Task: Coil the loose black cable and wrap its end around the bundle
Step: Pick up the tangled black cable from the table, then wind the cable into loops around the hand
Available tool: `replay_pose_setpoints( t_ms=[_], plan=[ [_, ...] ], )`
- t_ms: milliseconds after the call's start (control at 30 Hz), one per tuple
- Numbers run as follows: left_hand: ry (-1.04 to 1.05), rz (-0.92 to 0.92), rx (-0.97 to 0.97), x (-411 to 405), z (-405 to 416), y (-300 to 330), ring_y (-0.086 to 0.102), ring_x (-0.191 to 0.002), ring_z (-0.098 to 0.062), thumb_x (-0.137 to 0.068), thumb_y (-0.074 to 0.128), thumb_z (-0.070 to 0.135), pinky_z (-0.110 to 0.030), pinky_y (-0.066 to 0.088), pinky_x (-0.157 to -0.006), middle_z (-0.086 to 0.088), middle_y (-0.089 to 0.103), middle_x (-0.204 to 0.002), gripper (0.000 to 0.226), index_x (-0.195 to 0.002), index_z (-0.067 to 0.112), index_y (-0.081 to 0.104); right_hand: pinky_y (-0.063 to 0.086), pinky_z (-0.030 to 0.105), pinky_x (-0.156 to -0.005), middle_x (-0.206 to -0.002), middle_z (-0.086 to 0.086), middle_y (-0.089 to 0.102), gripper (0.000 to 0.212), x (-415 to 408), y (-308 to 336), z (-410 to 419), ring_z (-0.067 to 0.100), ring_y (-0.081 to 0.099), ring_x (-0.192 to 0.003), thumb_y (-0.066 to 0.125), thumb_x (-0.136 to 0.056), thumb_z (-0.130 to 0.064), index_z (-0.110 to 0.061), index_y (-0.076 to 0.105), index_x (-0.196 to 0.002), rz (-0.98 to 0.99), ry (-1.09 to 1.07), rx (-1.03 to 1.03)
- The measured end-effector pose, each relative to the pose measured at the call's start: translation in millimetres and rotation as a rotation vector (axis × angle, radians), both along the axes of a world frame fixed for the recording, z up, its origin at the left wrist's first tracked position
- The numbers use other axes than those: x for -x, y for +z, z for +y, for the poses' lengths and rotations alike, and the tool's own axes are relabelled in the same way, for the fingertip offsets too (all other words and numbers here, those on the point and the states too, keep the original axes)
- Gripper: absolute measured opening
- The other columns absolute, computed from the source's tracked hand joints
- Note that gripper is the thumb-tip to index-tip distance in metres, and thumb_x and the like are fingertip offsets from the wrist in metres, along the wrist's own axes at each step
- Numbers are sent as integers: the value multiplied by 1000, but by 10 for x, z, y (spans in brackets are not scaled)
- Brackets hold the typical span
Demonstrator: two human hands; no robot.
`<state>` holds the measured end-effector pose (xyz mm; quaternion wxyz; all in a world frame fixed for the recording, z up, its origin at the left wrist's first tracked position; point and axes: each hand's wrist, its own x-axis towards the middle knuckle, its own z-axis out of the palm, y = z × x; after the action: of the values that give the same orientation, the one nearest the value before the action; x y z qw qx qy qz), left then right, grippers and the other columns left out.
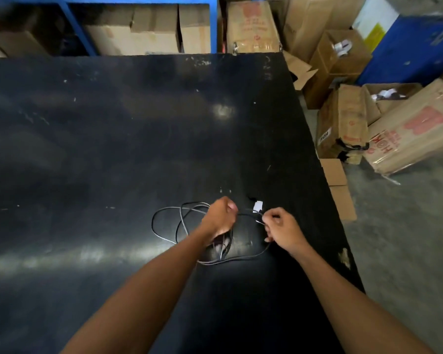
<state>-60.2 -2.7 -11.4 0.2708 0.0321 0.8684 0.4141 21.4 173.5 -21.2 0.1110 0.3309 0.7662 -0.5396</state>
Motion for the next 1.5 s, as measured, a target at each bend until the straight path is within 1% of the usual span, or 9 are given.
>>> replay_pose_setpoints(
  t_ms=[100,267,700,867,1000,1067,1167,1367,1500],
  plan=[
    [191,-215,-282,157,-145,243,53,-61,-15,-98,55,5,-20,46,-53,-4,56,-69,13,-89,9,64,48,28,-45,-60,-5,55,17,20,194,68,4,49,-42,72,-88,-40,-23,72,-87,8,-22,64],
    [102,-593,-398,180,-495,652,31,-41,-8,-99,61,17,-19,28,-37,1,41,-58,18,-94,2,70,46,24,-58,-71,-10,70,23,25,477,-83,8,63,-65,73,-84,-50,-27,72,-81,116,8,-119],
    [-60,-330,-284,190,-1211,1327,29,-46,-10,-97,63,27,-22,28,-42,5,38,-58,27,-102,3,75,45,31,-70,-78,-2,69,32,-46,940,-547,15,64,-77,64,-94,-47,-20,72,-79,234,92,-201],
    [-210,-252,-180,307,-1413,1498,39,-46,-13,-90,72,31,-23,37,-46,3,47,-57,27,-93,5,78,53,36,-68,-81,8,68,31,99,1101,-475,24,65,-74,57,-98,-37,-10,71,-89,169,-151,-280],
    [-316,-93,46,276,-1554,1429,39,-48,-13,-91,70,34,-22,38,-49,6,50,-55,17,-88,20,81,53,42,-89,-111,14,64,38,108,1129,-435,32,63,-102,59,-92,-36,-9,66,-118,-244,122,-549],
    [-347,-104,51,187,-1484,1323,33,-49,-13,-93,67,30,-21,31,-44,11,49,-49,15,-90,23,80,49,43,-97,-135,15,53,49,133,1127,-539,34,55,-121,63,-88,-28,-17,59,-135,-153,299,-609],
    [-406,-100,31,79,-1271,1184,29,-49,-14,-92,66,42,-23,25,-44,7,42,-53,23,-90,25,80,45,29,-89,-132,2,62,44,174,1124,-781,22,60,-117,54,-86,-14,-28,70,-125,65,470,-425],
    [-421,-145,121,63,-1207,1063,37,-45,-8,-94,61,38,-18,32,-42,6,55,-63,27,-90,20,81,57,37,-89,-99,17,78,30,267,955,-1075,25,75,-84,53,-102,-27,-7,73,-109,-116,413,169],
    [-293,-401,-175,266,-1409,1224,33,-50,-8,-100,59,18,-18,29,-46,3,45,-66,27,-109,-3,72,49,32,-80,-80,7,62,34,257,864,-961,14,60,-74,67,-91,-50,-16,74,-94,50,554,133]
  ],
)
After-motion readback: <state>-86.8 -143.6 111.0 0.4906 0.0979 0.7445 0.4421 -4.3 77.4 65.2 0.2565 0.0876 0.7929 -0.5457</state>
